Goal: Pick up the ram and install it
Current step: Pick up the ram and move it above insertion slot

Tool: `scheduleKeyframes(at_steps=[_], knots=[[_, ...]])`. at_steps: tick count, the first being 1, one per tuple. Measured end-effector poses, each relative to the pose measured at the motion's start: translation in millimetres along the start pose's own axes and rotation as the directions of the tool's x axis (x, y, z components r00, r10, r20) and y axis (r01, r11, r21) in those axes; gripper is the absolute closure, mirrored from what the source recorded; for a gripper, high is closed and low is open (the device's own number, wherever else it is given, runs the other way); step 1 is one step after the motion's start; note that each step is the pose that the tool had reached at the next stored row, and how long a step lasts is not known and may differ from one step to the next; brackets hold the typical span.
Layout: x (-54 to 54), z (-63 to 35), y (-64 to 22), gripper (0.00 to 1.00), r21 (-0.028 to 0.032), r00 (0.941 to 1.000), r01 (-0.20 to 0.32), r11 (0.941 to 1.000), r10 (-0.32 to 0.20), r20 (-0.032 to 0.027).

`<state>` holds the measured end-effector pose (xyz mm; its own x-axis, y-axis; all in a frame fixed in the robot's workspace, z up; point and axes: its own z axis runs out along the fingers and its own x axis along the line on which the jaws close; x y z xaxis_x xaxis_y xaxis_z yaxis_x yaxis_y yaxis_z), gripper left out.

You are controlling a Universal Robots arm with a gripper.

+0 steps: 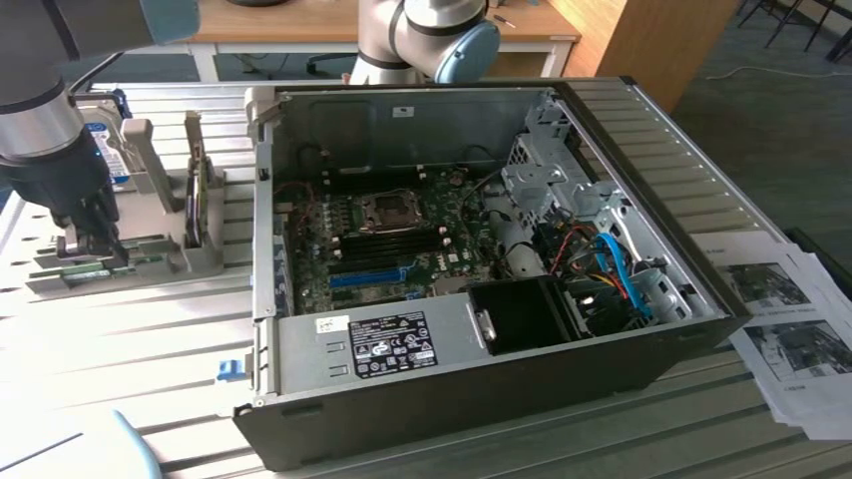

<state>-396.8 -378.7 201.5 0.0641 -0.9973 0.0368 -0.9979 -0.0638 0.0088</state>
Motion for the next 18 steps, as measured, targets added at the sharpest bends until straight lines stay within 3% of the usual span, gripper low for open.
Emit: scheduleKeyframes(at_steps=[18], knots=[[0.4, -10.8, 0.1, 0.89, 0.0000, 1.0000, -0.001, 1.0000, 0.001, 0.0000]])
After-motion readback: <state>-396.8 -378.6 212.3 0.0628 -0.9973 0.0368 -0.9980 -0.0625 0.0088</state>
